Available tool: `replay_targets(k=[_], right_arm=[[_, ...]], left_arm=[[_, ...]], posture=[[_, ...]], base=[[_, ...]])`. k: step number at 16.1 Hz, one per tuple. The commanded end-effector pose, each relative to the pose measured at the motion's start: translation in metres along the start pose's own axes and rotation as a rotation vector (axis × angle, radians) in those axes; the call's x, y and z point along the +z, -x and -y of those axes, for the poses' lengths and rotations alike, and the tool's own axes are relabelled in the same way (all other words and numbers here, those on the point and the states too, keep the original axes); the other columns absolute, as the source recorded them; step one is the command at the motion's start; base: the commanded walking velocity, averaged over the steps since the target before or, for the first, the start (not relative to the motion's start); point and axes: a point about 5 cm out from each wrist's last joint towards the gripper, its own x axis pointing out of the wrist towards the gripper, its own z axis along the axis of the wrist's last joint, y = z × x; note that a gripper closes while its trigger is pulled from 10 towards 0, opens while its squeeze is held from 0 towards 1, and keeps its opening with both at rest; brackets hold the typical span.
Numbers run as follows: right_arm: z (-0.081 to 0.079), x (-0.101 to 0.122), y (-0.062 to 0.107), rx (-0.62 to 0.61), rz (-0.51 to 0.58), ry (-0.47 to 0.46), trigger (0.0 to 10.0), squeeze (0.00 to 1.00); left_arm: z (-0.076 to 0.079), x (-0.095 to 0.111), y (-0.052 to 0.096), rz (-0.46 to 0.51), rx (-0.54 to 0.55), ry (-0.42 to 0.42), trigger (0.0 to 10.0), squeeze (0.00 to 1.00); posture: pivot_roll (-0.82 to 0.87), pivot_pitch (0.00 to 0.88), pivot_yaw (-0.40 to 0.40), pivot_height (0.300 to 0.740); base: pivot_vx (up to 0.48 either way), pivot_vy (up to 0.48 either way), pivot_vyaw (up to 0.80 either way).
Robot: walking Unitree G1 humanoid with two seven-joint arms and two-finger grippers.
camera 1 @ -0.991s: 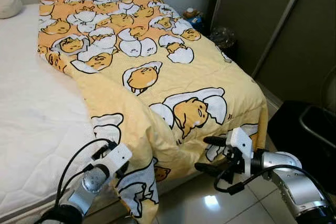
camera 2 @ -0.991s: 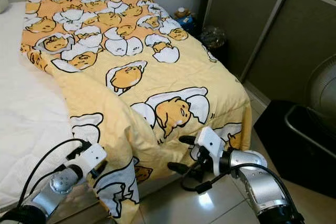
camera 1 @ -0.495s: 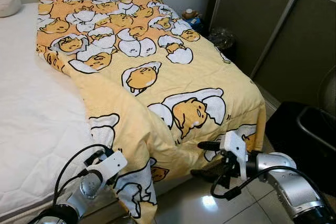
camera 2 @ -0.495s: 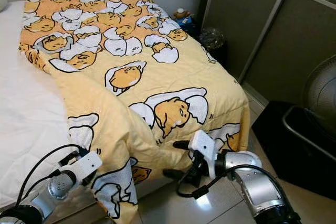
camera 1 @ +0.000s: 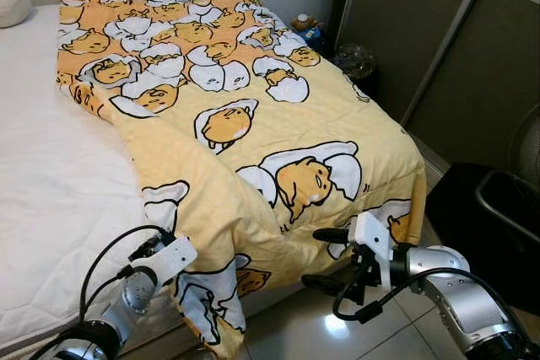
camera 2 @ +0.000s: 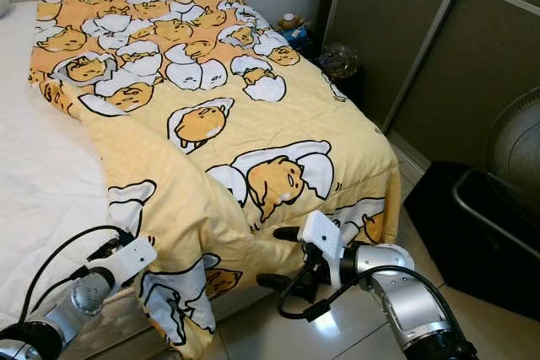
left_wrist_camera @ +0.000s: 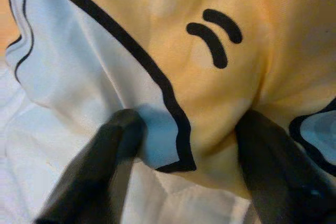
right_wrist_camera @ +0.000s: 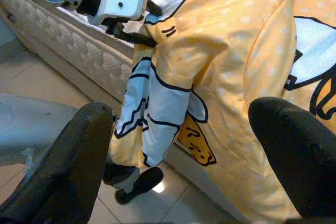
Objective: Clean up the room
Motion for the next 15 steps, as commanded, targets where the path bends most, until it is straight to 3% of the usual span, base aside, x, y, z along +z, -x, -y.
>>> replay_targets(k=[1, 15], right_arm=[[0.003, 0.005, 0.001, -0.009, 0.003, 0.024, 10.0, 1.0], [-0.002, 0.003, -0.005, 0.004, 0.024, -0.001, 10.0, 1.0]], left_arm=[[-0.007, -0.001, -0.001, -0.001, 0.011, -0.012, 0.0, 0.0], [0.003, -0.011, 0.01, 0.061, -0.078, -0.073, 0.0, 0.0]], posture=[[-0.02, 0.0, -0.001, 0.74], [0.02, 0.01, -0.012, 0.74]], base=[[0.0, 0.0, 0.0], [0.0, 0.0, 0.0]])
